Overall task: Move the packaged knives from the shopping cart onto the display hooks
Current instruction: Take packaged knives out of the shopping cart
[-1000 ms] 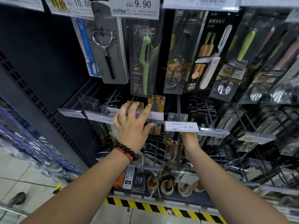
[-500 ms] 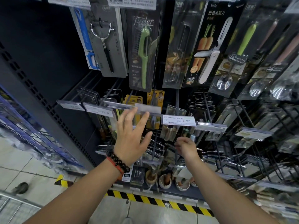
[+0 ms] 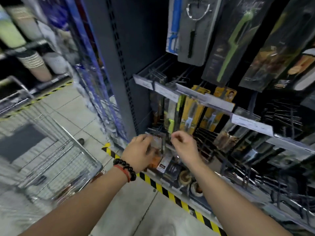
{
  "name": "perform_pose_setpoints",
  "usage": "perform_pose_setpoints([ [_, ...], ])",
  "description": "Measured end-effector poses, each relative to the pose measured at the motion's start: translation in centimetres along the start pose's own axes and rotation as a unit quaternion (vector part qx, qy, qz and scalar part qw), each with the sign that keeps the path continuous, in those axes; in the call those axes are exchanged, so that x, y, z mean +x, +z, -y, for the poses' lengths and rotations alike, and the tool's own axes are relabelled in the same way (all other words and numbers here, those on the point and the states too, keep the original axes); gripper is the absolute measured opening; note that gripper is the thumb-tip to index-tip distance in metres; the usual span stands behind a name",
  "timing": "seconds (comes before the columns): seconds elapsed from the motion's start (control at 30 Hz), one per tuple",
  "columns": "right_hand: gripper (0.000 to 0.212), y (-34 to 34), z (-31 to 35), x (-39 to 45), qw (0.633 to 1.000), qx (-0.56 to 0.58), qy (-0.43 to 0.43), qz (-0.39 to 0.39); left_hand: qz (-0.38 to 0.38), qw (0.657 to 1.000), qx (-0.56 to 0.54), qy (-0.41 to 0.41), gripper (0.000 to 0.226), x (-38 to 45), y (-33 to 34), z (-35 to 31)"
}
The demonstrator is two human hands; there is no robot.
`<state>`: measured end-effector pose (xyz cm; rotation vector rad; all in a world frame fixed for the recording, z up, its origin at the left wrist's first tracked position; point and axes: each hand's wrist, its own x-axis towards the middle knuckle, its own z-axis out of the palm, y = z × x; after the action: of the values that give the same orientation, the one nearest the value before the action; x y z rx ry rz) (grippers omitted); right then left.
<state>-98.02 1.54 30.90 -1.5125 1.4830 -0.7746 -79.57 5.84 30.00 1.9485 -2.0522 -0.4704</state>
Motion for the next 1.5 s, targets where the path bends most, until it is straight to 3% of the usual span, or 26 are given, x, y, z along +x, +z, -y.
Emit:
perform_pose_setpoints([
  [0.17, 0.01, 6.8, 4.3, -2.0, 0.986, -0.099, -0.087, 0.105, -0.033, 0.997, -0.005, -0.075, 0.041, -5.6, -3.3, 6.3],
  [0.27, 0.014, 12.3, 6.1, -3.8, 0.958, -0.186, -0.169, 0.141, -0.049, 0.992, -0.009, -0.114, 0.04, -10.3, -5.0, 10.5],
  [0.43, 0.02, 22.6, 8.7, -9.4, 0.909, -0.268, -0.256, 0.19, -0.057, 0.982, -0.033, -0.176, 0.067, -20.2, -7.4, 17.9],
  [0.57, 0.03, 30.1, 10.3, -14.4, 0.888, -0.303, -0.254, 0.235, -0.047, 0.971, -0.037, -0.23, 0.051, -28.0, -8.9, 23.6],
  [0.73, 0.03, 35.5, 11.1, -18.2, 0.88, -0.338, -0.247, 0.227, -0.049, 0.97, -0.036, -0.234, 0.035, -33.2, -9.9, 28.2],
  [1.07, 0.031, 42.5, 12.6, -13.8, 0.879, -0.352, -0.235, 0.218, -0.02, 0.978, -0.028, -0.205, 0.042, -28.4, -12.6, 36.1],
  [1.3, 0.03, 49.6, 12.4, -8.2, 0.904, -0.322, -0.176, 0.22, 0.058, 0.978, 0.006, -0.201, 0.043, -22.1, -14.0, 42.7],
  [1.5, 0.029, 50.3, 12.0, -4.4, 0.928, -0.31, -0.094, 0.183, 0.144, 0.979, 0.031, -0.142, 0.043, -16.4, -13.2, 46.8],
])
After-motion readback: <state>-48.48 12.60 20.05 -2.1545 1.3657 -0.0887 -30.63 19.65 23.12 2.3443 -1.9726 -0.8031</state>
